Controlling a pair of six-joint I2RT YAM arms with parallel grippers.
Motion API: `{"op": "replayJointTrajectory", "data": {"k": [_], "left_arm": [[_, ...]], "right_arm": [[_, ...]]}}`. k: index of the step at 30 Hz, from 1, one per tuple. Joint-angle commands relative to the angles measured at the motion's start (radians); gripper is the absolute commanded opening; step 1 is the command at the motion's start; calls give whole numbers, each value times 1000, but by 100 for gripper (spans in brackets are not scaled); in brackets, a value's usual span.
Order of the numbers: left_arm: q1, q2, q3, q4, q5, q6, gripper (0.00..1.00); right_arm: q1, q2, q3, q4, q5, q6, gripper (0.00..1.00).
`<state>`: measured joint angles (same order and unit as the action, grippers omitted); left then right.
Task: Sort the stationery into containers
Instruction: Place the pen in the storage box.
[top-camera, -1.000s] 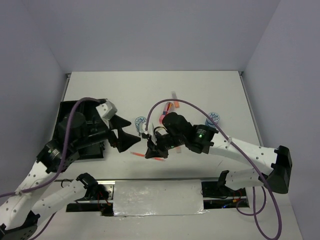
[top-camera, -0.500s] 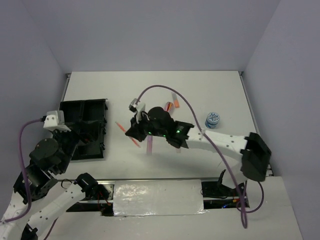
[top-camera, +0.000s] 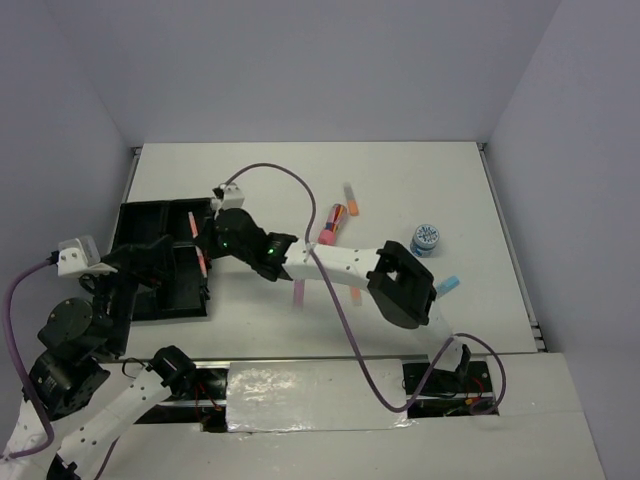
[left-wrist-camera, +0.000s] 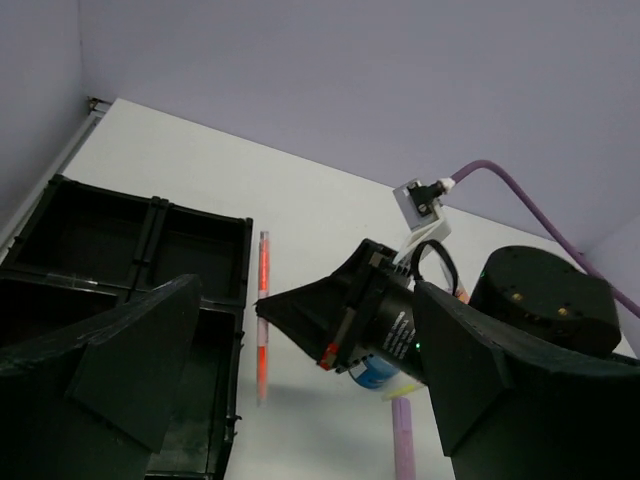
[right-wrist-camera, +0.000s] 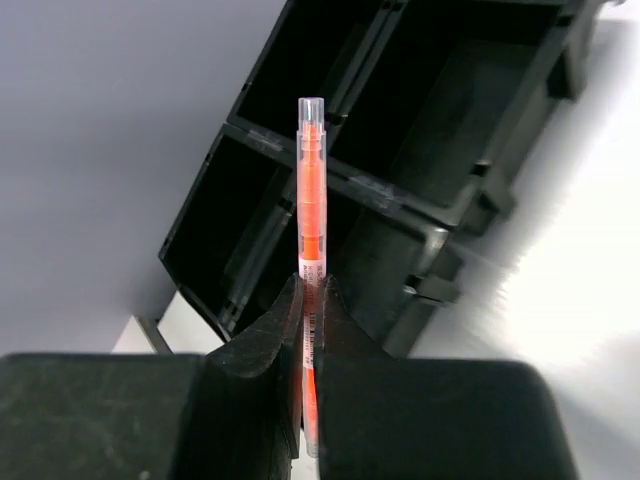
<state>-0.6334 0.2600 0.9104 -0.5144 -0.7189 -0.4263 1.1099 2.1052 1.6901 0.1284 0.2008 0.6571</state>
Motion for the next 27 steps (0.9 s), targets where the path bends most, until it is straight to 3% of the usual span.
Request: {"op": "replayJointTrajectory", "data": {"k": [1, 8, 20, 23, 27], "left_arm": [[0, 8, 15, 57, -45, 49, 99], [3, -30, -25, 76, -28, 60, 99], [40, -44, -67, 88, 62, 64, 99], [41, -53, -73, 91, 70, 67, 99], [43, -50, -71, 93, 78, 72, 99]], "right_arm": [[54, 58, 140, -56, 116, 73, 0], [71, 180, 249, -98, 132, 82, 0], [76, 329, 370, -49, 45, -122, 3], [76, 329, 353, -36, 25, -136, 8], [77, 308, 300, 3, -14, -139, 32]]}}
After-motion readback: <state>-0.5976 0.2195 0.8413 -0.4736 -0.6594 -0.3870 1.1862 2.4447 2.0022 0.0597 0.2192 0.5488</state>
